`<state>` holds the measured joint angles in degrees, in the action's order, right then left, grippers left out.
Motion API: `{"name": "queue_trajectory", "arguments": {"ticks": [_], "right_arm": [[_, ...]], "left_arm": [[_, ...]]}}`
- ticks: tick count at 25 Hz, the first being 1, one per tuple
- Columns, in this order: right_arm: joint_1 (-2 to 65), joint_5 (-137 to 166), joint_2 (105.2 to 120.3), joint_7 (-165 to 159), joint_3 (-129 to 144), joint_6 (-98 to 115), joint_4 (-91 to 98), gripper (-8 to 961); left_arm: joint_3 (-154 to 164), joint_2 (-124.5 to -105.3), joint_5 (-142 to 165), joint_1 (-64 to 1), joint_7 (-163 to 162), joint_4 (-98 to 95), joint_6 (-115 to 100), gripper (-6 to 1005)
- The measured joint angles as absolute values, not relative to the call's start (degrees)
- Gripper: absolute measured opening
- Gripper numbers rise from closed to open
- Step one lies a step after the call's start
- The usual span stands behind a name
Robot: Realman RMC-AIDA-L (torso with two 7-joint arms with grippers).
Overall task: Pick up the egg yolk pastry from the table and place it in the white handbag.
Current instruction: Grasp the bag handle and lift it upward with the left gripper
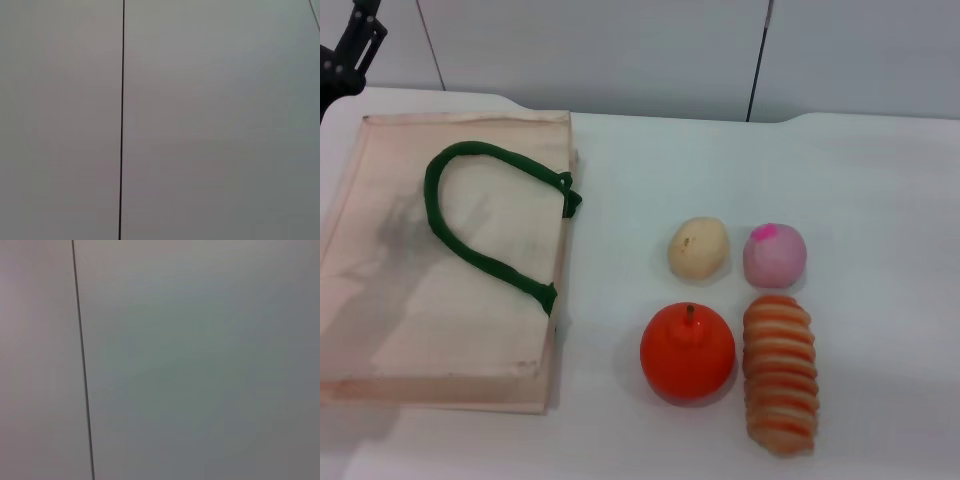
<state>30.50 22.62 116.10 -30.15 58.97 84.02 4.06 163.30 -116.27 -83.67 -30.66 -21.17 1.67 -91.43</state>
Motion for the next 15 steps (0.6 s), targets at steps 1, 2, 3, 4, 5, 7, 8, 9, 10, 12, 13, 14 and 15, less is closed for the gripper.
{"name": "queue_trajectory", "arguments": {"ticks": [1, 2, 3, 4, 5, 7, 8, 9, 10, 12, 13, 14, 15], "right_arm": [[30.5, 22.6, 116.1, -30.1, 59.0, 84.0, 4.0, 881], [30.5, 22.6, 116.1, -30.1, 59.0, 84.0, 4.0, 881], [30.5, 22.6, 116.1, -30.1, 59.0, 84.0, 4.0, 882], [30.5, 22.6, 116.1, -30.1, 59.0, 84.0, 4.0, 882], [30.5, 22.6, 116.1, -30.1, 59.0, 84.0, 4.0, 882], [30.5, 22.6, 116.1, -30.1, 59.0, 84.0, 4.0, 882], [30.5, 22.6, 116.1, -30.1, 59.0, 84.0, 4.0, 881], [30.5, 22.6, 116.1, -30.1, 59.0, 84.0, 4.0, 881], [30.5, 22.6, 116.09, -30.2, 59.0, 84.0, 4.0, 881], [30.5, 22.6, 116.08, -30.7, 59.0, 83.4, 4.0, 881], [30.5, 22.7, 116.04, -31.6, 59.1, 82.8, 4.1, 881], [30.6, 22.9, 115.88, -33.0, 59.3, 82.0, 4.2, 881], [30.6, 23.0, 115.76, -34.3, 59.5, 81.4, 4.3, 882]], "left_arm": [[163.3, -116.28, -83.7, -30.6, -21.2, 1.7, -91.4, 830], [163.3, -116.27, -83.7, -30.6, -21.2, 1.7, -91.4, 830], [163.3, -116.28, -83.7, -30.6, -21.2, 1.7, -91.4, 830], [163.3, -116.27, -83.8, -30.6, -21.2, 1.7, -91.4, 830], [163.3, -116.27, -83.8, -30.6, -21.2, 1.7, -91.4, 830], [163.3, -116.27, -83.8, -30.6, -21.2, 1.7, -91.4, 830], [163.3, -116.27, -83.8, -30.6, -21.2, 1.7, -91.4, 829], [163.3, -116.28, -83.8, -30.6, -21.2, 1.7, -91.4, 829], [163.2, -116.27, -83.8, -30.6, -21.2, 1.7, -91.2, 829], [163.2, -116.27, -83.7, -30.6, -21.7, 1.7, -90.5, 829], [163.3, -116.25, -83.6, -30.6, -22.7, 1.7, -89.8, 829], [163.4, -116.17, -83.5, -30.7, -24.1, 1.8, -88.8, 829], [163.6, -116.07, -83.4, -30.9, -25.6, 1.9, -88.0, 829]]}}
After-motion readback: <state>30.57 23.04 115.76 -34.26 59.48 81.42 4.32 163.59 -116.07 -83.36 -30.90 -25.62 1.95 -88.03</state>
